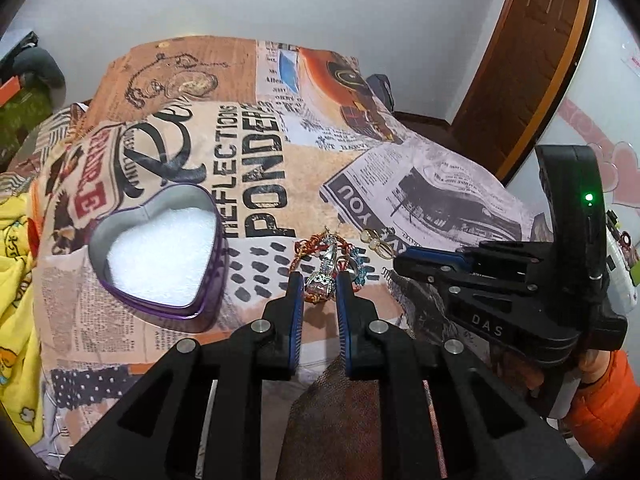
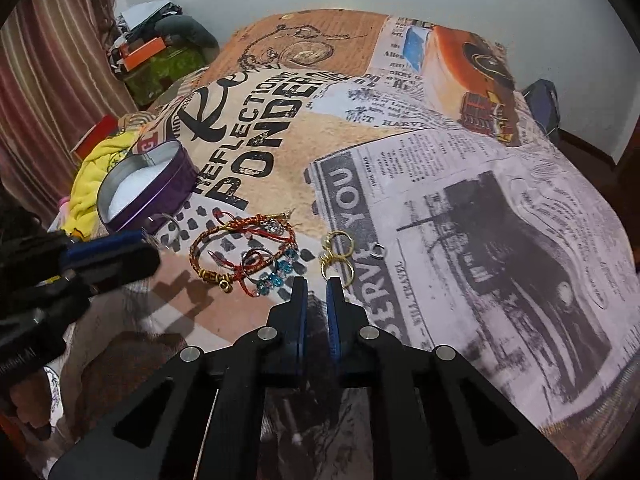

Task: Organize jewelry
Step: 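Grasp the silver charm with the left tool while the right tool grasps a gold ring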

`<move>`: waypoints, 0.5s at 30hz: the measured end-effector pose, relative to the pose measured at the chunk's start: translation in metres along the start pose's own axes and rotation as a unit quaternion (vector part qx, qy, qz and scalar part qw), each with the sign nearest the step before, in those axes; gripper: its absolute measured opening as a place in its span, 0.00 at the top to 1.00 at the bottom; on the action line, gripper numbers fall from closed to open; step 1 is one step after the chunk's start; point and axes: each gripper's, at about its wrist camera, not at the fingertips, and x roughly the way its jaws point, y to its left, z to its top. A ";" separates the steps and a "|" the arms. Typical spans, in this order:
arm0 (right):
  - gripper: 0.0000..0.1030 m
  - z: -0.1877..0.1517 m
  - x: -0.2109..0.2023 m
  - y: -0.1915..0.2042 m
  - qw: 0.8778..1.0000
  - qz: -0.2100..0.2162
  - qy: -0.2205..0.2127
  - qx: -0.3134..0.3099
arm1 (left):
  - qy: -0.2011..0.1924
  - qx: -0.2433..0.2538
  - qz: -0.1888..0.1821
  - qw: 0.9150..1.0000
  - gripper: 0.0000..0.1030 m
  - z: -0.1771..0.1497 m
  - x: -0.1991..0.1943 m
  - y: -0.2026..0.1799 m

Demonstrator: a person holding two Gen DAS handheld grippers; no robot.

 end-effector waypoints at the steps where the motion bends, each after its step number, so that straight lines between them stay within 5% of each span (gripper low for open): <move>1: 0.91 0.000 0.000 -0.001 1.000 0.000 0.007 0.003 | 0.000 -0.001 0.001 1.000 0.86 -0.001 -0.001 0.000; 5: 0.76 0.003 0.010 -0.006 0.999 -0.010 0.030 0.016 | -0.002 -0.006 0.001 1.000 0.86 0.000 -0.003 0.004; 15: 0.77 0.012 0.029 -0.009 1.000 -0.010 0.022 0.009 | -0.012 -0.016 0.003 1.000 0.85 0.003 -0.005 0.011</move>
